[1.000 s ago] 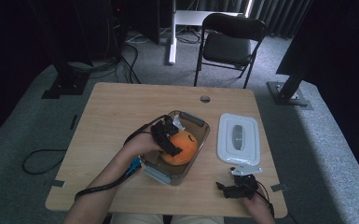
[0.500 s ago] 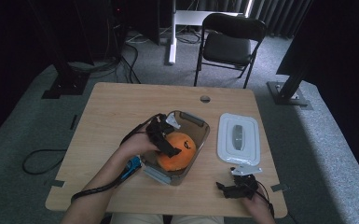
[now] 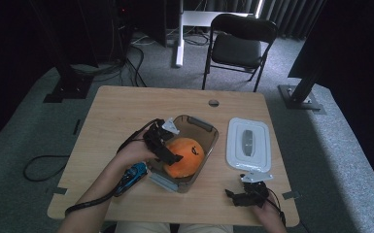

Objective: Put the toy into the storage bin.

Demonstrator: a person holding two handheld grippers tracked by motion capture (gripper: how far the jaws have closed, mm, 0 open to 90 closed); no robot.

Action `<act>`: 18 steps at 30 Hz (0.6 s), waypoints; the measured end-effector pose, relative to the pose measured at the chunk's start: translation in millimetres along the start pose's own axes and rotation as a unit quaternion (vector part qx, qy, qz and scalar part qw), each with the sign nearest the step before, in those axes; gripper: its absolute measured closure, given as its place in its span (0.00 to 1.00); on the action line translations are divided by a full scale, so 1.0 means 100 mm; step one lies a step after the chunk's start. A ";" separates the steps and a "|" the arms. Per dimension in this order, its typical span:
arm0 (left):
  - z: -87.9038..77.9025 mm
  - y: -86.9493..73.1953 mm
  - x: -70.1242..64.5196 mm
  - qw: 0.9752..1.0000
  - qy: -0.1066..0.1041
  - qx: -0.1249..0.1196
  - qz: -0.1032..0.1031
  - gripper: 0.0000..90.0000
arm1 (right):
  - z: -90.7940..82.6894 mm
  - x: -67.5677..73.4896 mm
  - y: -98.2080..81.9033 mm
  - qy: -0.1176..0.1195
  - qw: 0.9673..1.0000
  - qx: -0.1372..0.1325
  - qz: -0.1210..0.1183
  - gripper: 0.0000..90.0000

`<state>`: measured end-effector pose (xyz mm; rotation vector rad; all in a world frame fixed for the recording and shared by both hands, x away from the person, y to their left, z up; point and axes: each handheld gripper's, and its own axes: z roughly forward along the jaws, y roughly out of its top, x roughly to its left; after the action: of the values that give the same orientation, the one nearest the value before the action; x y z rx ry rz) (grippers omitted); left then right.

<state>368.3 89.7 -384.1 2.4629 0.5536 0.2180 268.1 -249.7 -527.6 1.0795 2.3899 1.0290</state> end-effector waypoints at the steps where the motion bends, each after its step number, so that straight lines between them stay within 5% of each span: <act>1: -0.01 -0.01 0.00 1.000 0.001 0.000 0.002 0.02 | 0.00 0.00 0.00 0.000 1.000 0.000 0.000 0.15; 18: -0.28 -0.31 0.05 0.999 0.016 -0.020 -0.029 0.02 | 0.00 0.00 0.00 -0.003 1.000 0.000 0.003 0.15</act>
<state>354.3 129.3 -379.4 2.4045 0.6278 0.2431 268.2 -249.8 -527.6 1.0895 2.3841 1.0269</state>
